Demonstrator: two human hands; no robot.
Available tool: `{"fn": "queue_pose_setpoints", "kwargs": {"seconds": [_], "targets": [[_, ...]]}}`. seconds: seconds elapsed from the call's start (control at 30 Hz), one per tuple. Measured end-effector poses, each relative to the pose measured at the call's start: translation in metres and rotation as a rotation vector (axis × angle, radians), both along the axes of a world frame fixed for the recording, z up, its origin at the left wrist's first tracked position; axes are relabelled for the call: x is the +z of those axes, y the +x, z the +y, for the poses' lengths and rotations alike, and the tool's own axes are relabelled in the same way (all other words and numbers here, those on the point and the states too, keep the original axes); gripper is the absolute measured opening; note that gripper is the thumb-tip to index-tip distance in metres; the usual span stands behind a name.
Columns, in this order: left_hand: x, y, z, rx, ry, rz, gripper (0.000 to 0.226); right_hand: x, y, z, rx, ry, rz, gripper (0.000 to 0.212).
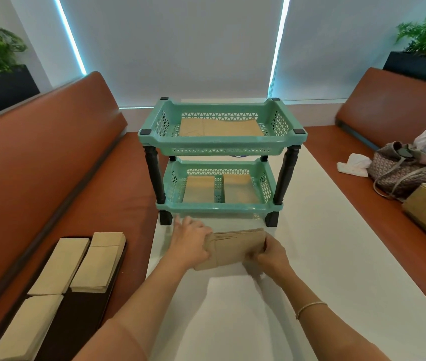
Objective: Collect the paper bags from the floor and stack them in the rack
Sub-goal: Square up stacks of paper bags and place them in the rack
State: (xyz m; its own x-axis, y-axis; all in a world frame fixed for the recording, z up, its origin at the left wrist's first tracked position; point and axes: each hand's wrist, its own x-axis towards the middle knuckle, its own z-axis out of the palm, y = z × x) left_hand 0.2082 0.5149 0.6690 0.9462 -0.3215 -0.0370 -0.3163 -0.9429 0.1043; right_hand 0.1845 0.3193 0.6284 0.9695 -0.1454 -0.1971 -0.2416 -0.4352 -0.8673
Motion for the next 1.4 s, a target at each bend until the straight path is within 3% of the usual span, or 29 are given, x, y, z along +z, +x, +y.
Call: {"fn": "queue_pose_setpoints", "kwargs": {"seconds": [0.1,0.17,0.23,0.3,0.4,0.57,0.8,0.9,1.07,1.2,1.4], "targets": [[0.002,0.002,-0.006,-0.004,-0.19,0.088,0.024,0.009,0.002,-0.001,0.01,0.045,-0.068,0.037],[-0.001,0.002,-0.008,0.116,-0.482,0.191,0.024,0.019,0.003,-0.003,-0.093,0.291,-0.11,0.045],[-0.008,-0.001,-0.01,0.254,-0.884,0.341,0.038,0.023,0.005,-0.004,-0.103,0.53,-0.102,0.058],[-0.018,-0.008,-0.017,0.367,-1.214,0.434,0.048,0.02,0.003,0.002,0.045,0.509,-0.028,0.06],[-0.034,-0.017,-0.029,0.434,-1.411,0.498,0.052,0.01,-0.004,0.02,0.135,0.284,0.015,0.045],[-0.054,-0.021,-0.032,0.438,-1.405,0.542,0.06,-0.001,-0.008,0.031,0.124,0.118,0.041,0.037],[-0.054,-0.01,-0.031,0.435,-1.359,0.499,0.072,-0.001,-0.001,0.029,0.103,0.086,0.026,0.051],[-0.057,-0.013,-0.031,0.444,-1.261,0.512,0.075,-0.003,-0.001,0.031,0.149,-0.065,0.056,0.049],[-0.039,-0.013,-0.027,0.408,-1.235,0.453,0.061,0.002,0.002,0.027,0.207,-0.258,0.068,0.039],[0.002,0.001,-0.013,0.354,-1.392,0.327,0.039,0.011,0.012,0.009,0.207,-0.181,0.063,0.038],[0.004,0.002,0.017,0.333,-1.321,0.292,0.031,0.025,0.012,-0.018,-0.044,0.316,-0.113,0.05]]}}
